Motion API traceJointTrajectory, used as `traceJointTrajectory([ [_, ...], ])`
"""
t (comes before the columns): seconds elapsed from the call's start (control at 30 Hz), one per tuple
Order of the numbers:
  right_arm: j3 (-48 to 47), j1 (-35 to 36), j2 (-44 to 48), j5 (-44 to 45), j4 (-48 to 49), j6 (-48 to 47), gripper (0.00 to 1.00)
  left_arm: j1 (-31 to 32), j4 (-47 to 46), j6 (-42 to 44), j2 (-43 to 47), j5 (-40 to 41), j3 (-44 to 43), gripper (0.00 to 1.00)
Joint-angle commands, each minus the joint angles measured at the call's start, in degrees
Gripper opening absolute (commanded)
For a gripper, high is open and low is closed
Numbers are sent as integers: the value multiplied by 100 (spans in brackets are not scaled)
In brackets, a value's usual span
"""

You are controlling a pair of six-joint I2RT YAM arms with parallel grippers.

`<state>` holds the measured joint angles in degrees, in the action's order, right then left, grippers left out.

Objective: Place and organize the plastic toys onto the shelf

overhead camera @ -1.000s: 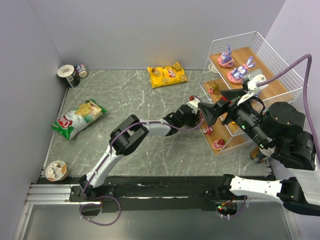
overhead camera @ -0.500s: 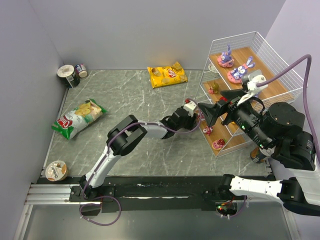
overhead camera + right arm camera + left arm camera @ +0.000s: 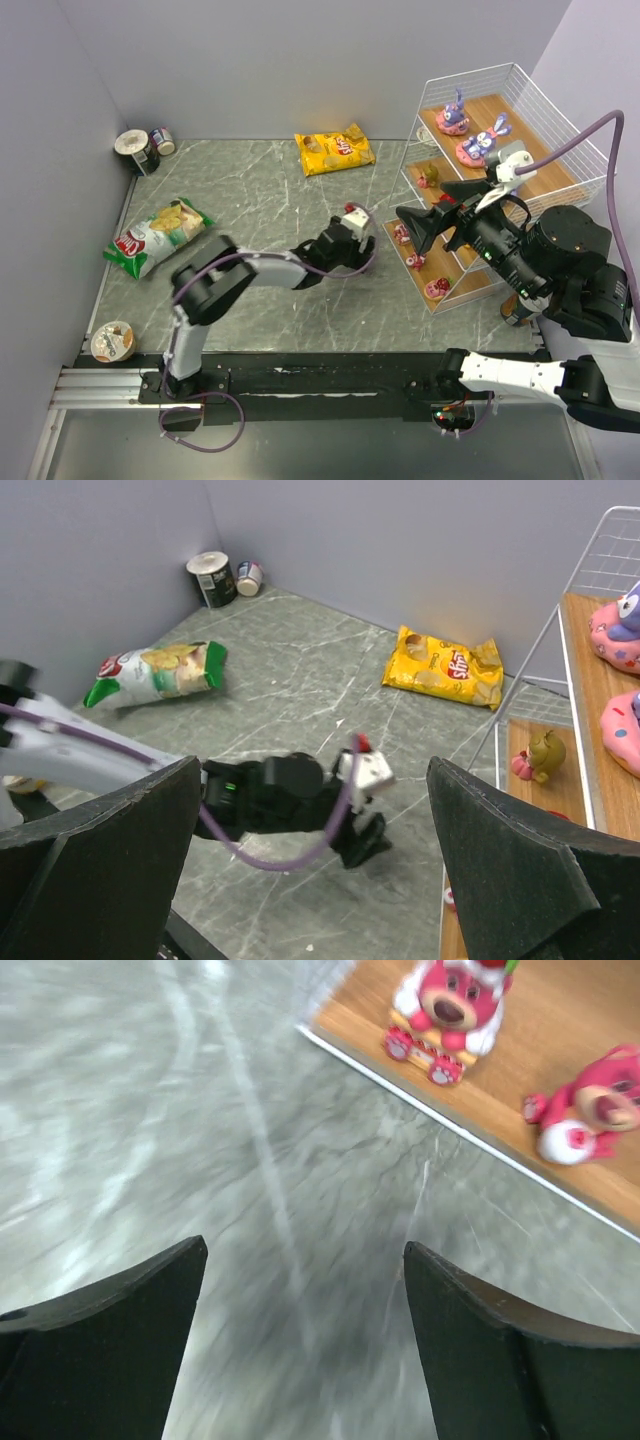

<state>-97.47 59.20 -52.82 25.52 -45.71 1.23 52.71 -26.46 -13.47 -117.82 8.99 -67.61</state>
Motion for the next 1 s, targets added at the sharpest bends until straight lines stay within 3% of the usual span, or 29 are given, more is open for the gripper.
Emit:
traceJointTrajectory([
  [0.0, -105, -31, 140, 6, 265, 17, 100, 3, 103, -173, 1792, 734, 651, 86],
  [0.1, -184, -22, 149, 23, 274, -35, 100, 11, 962, -348, 2690, 1226, 671, 88],
  [0.23, -307, -31, 158, 50, 291, -71, 100, 29, 1790, -664, 3747, 1570, 609, 99],
  [0.5, -624, -23, 193, 234, 440, -510, 100, 64, 2802, -1245, 5881, 2352, 671, 96],
  [0.8, -519, -23, 465, 410, 844, -747, 100, 55, 4103, -1070, 7149, 3108, 504, 96],
  [0.97, -527, -22, 492, 463, 898, -879, 100, 64, 4175, -1035, 7457, 3179, 591, 96],
])
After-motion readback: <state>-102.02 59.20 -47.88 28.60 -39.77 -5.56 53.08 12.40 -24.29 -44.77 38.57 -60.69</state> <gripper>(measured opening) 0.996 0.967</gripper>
